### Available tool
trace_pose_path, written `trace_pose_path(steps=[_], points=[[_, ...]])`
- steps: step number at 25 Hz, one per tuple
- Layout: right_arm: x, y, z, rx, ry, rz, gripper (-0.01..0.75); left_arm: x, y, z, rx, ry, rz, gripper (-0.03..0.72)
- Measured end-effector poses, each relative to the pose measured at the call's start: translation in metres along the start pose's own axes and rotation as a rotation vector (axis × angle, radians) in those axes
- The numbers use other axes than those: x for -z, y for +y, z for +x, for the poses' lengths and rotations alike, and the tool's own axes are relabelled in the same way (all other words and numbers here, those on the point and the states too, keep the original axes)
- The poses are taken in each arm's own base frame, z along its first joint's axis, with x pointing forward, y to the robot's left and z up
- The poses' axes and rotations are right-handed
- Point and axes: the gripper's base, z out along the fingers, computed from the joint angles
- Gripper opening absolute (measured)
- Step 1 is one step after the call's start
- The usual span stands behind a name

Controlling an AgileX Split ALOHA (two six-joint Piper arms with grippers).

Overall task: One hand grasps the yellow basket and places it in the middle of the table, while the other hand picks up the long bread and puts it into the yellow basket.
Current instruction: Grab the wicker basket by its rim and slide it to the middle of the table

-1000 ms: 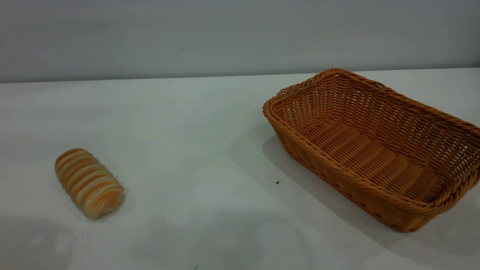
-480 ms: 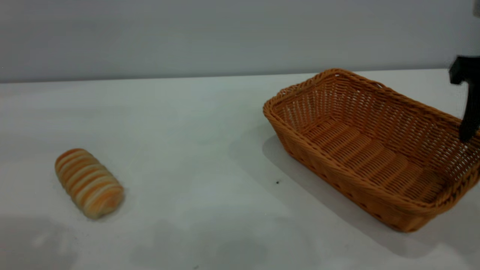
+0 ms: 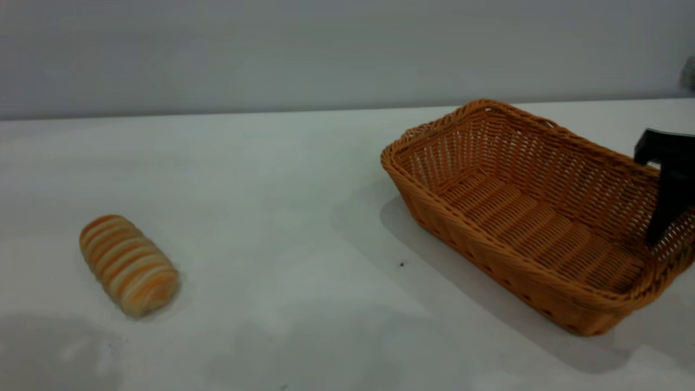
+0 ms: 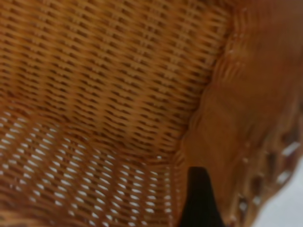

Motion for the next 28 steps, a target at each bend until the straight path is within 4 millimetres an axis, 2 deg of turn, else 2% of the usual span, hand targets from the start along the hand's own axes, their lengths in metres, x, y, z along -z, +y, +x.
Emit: trace_pose_path(steps=[5, 8, 10, 13, 15, 16, 19, 24, 28], points=[[-0.022, -0.002, 0.002, -0.025, 0.045, 0.012, 0.540, 0.000, 0.000, 0.000, -0.001, 0.000, 0.000, 0.513], [-0.037, -0.005, 0.005, -0.025, 0.077, 0.033, 0.488, 0.000, 0.000, 0.000, -0.001, 0.000, 0.000, 0.513], [-0.042, -0.006, 0.004, -0.022, 0.077, 0.034, 0.392, 0.000, 0.000, 0.000, -0.001, 0.000, 0.000, 0.513], [-0.045, -0.005, 0.002, 0.004, 0.060, 0.025, 0.179, 0.000, 0.000, 0.000, -0.002, 0.000, 0.000, 0.513], [-0.044, -0.003, -0.004, 0.030, 0.029, 0.012, 0.080, 0.000, 0.000, 0.000, -0.002, 0.001, 0.000, 0.513], [-0.043, -0.001, -0.007, 0.056, 0.018, 0.006, 0.056, 0.000, 0.000, 0.000, -0.002, 0.001, 0.000, 0.513], [-0.041, 0.004, -0.012, 0.100, 0.037, 0.004, 0.050, 0.000, 0.000, 0.000, -0.002, 0.001, 0.000, 0.513], [-0.029, 0.025, -0.028, 0.135, 0.056, -0.070, 0.049, 0.000, 0.000, 0.000, -0.003, 0.001, 0.000, 0.513], [-0.025, 0.046, -0.026, 0.193, 0.082, -0.197, 0.049, 0.000, 0.000, 0.000, -0.003, 0.004, 0.000, 0.513]])
